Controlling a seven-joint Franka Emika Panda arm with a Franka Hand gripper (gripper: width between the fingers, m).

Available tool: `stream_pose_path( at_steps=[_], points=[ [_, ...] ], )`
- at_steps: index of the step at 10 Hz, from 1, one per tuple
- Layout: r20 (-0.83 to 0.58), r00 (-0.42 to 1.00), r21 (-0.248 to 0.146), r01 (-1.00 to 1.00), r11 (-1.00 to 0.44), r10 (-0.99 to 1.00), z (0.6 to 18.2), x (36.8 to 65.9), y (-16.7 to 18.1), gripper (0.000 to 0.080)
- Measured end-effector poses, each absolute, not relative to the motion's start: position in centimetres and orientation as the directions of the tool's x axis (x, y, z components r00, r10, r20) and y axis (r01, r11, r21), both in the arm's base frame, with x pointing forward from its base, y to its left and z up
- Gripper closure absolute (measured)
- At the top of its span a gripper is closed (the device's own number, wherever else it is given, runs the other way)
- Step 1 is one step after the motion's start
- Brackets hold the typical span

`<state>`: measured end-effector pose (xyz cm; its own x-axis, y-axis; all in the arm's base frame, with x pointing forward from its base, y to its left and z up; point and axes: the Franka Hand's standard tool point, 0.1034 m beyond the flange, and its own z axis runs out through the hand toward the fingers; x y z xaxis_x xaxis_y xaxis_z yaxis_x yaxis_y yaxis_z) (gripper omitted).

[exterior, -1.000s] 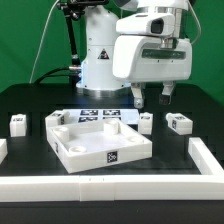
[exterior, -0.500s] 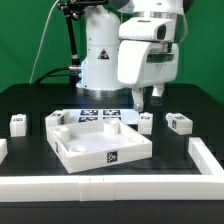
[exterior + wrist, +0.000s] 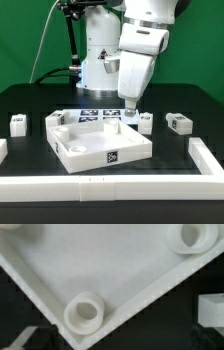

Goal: Assemble one leg

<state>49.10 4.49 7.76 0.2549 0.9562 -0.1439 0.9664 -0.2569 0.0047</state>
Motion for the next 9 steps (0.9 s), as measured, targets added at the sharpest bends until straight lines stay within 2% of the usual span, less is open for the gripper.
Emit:
stream_pose_path(
  at_steps=[1, 3, 7, 9],
  points=[
    [-0.144, 0.227, 0.0, 0.973, -0.229, 0.963, 7.8, 49.1, 4.3, 0.015],
    [-0.133, 0.055, -0.03, 0.998, -0.06, 0.99, 7.6, 48.4, 2.3, 0.015],
    [-0.108, -0.212, -0.106, 0.974, 0.201, 0.971, 6.6, 47.0, -1.3, 0.015],
    [-0.112, -0.19, -0.103, 0.979, 0.179, 0.975, 6.6, 47.0, -1.3, 0.015]
  ],
)
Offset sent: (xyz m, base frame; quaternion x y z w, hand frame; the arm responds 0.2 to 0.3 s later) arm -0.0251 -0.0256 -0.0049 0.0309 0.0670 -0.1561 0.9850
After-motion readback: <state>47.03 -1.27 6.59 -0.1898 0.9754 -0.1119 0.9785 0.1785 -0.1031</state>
